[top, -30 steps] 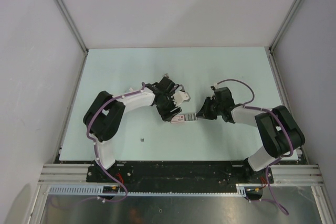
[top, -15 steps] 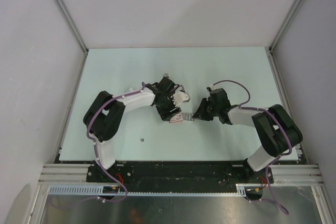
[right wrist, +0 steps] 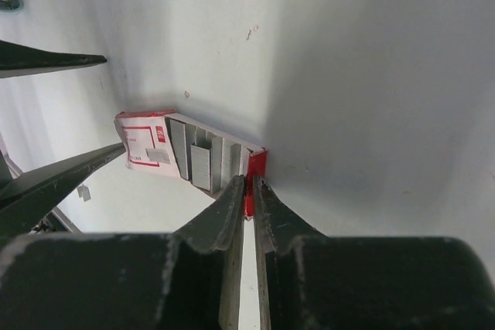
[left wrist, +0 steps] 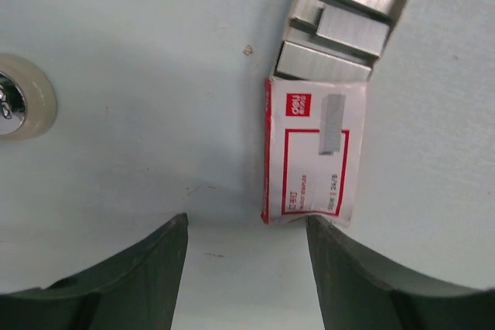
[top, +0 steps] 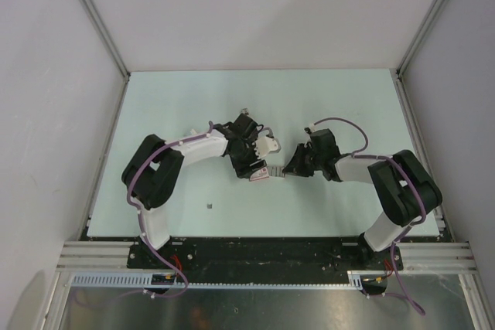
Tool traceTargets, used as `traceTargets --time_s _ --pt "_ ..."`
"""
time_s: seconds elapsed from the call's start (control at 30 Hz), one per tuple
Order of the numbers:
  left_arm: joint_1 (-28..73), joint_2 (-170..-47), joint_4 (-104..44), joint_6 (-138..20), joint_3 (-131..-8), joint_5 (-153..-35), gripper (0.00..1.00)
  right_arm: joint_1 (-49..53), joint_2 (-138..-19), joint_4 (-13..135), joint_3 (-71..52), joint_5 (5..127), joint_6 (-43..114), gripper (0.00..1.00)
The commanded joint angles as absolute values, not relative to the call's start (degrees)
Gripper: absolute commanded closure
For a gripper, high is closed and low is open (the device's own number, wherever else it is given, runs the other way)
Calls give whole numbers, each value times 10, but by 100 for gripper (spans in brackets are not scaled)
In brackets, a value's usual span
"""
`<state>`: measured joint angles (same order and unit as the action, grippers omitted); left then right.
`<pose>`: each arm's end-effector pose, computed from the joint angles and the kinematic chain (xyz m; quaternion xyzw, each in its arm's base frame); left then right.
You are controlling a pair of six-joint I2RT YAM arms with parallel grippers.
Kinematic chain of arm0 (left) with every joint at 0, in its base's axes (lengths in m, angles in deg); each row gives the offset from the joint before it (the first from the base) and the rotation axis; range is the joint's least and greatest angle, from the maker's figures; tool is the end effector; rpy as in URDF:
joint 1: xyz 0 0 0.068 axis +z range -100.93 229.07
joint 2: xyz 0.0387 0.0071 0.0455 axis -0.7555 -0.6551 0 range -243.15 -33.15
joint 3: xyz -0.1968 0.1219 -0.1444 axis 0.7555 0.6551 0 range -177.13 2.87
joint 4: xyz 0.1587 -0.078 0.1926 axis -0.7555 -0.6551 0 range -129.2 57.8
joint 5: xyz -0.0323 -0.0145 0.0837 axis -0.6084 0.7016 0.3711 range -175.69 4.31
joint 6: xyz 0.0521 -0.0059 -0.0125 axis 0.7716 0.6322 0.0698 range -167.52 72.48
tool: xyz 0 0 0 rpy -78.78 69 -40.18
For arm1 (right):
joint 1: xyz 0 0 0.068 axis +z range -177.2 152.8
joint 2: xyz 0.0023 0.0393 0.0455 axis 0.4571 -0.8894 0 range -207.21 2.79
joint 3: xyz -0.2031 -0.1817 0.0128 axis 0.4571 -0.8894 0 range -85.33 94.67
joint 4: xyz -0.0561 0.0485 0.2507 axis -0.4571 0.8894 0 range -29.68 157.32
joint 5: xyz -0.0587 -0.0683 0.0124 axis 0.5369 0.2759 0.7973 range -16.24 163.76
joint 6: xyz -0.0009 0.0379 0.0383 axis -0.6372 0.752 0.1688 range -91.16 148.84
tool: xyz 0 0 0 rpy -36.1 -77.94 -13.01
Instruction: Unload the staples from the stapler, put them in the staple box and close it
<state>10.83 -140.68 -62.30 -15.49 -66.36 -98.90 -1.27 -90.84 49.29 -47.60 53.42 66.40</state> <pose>0.2847 -0.2348 0.1595 0.5793 0.7855 -0.1229 0.1797 0.2642 0.1422 0.1321 0.0247 0.9111 0.3374 0.2355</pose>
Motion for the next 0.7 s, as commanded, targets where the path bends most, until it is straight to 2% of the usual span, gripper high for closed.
traceTargets --time_s 0.0,0.3,0.57,0.67 --pt "104 -1401 -605 -92 -642 -1002 33 -27 -932 502 -443 498 628 87" --pt "104 -1391 -604 -47 -647 -1011 33 -16 -960 563 -370 482 566 83" --pt "124 -1321 -609 -83 -637 -1024 6 -30 -876 630 -361 510 547 73" --pt "133 -1292 -617 -100 -636 -1044 1 -33 -876 638 -341 526 540 72"
